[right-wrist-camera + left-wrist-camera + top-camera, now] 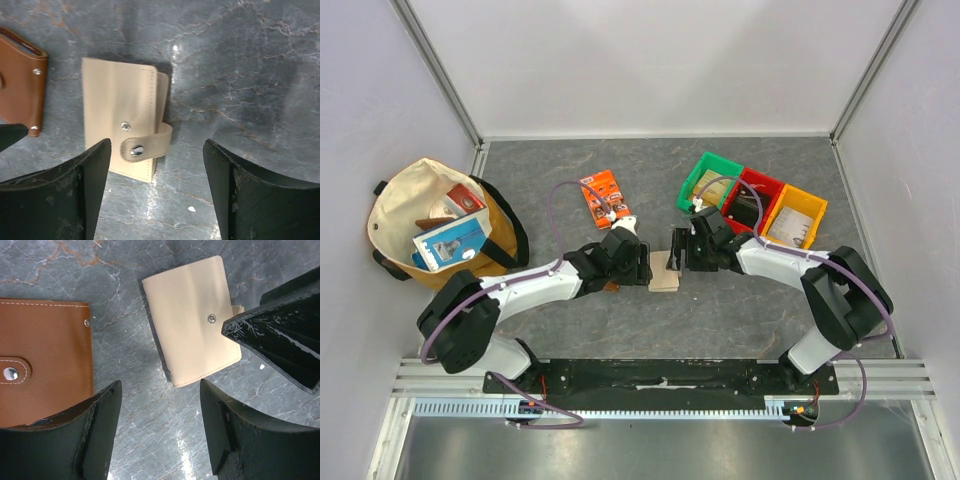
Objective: Take the credit cards out of the card holder
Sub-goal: Open the card holder at the center of the board.
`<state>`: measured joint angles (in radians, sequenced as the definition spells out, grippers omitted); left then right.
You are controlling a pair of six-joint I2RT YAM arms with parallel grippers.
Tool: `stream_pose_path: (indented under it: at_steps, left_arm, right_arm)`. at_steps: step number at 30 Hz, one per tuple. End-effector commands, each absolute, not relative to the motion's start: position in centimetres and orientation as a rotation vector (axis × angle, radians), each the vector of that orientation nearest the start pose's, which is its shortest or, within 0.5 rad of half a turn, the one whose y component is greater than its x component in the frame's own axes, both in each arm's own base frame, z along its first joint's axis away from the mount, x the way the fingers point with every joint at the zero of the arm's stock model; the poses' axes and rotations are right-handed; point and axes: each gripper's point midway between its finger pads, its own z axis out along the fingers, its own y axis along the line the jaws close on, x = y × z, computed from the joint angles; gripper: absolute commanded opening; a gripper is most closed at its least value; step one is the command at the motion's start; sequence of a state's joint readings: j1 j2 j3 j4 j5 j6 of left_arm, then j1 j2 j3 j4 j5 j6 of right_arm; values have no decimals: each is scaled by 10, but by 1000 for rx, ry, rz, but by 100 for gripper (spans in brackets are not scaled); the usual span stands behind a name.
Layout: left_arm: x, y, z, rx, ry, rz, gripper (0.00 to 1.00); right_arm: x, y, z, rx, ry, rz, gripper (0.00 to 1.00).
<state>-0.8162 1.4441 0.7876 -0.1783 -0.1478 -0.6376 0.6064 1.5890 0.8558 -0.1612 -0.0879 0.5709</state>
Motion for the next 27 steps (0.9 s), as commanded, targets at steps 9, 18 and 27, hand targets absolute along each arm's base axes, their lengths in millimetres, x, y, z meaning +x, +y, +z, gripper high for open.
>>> stream_pose_path:
  at_steps: [9, 18, 27]
  left_arm:
    - [233, -272, 77, 268, 2389, -418, 71]
    - [228, -289, 83, 364, 2365, -417, 71]
    - [235, -309, 89, 465, 2316, -326, 80]
  right_arm:
    - [289, 224, 41, -37, 2566, 537, 59]
    - [276, 221, 29, -6, 2569, 677, 30]
    - [267, 224, 28, 51, 2518, 916, 0]
